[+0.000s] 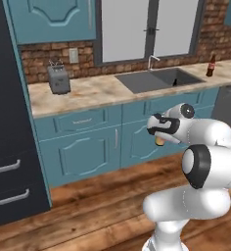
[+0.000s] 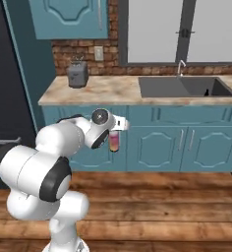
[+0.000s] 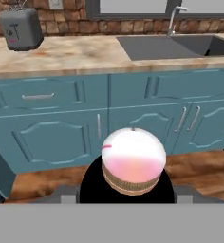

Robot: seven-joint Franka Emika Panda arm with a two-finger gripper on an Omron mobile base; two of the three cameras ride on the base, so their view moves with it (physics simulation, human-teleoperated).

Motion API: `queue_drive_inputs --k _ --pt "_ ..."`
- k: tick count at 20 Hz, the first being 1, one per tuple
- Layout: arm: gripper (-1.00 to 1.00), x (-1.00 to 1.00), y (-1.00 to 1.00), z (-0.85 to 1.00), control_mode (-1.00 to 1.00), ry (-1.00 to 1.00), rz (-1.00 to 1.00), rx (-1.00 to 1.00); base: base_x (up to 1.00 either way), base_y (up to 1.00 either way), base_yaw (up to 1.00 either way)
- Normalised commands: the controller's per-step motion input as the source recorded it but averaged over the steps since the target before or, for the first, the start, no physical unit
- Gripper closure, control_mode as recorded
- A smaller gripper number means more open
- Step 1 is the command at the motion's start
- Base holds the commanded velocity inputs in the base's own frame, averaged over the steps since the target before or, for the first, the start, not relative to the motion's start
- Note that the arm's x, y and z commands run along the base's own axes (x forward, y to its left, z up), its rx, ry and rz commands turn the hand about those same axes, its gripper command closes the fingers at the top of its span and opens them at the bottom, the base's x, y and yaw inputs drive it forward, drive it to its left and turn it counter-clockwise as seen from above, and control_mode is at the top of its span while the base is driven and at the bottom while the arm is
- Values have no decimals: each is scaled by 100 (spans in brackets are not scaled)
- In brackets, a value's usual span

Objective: Place the large bottle from the dining counter next to the other large bottle outside the sink, and place the small bottle from the dining counter next to the other small bottle inside the sink.

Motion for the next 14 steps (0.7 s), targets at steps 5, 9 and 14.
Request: queue_drive_inputs --k 5,9,14 --pt "100 0 0 0 100 0 0 0 56 -66 -3" --pt "100 0 0 0 100 0 0 0 47 -63 -2" --pt "100 0 0 0 100 0 0 0 49 -70 -2"
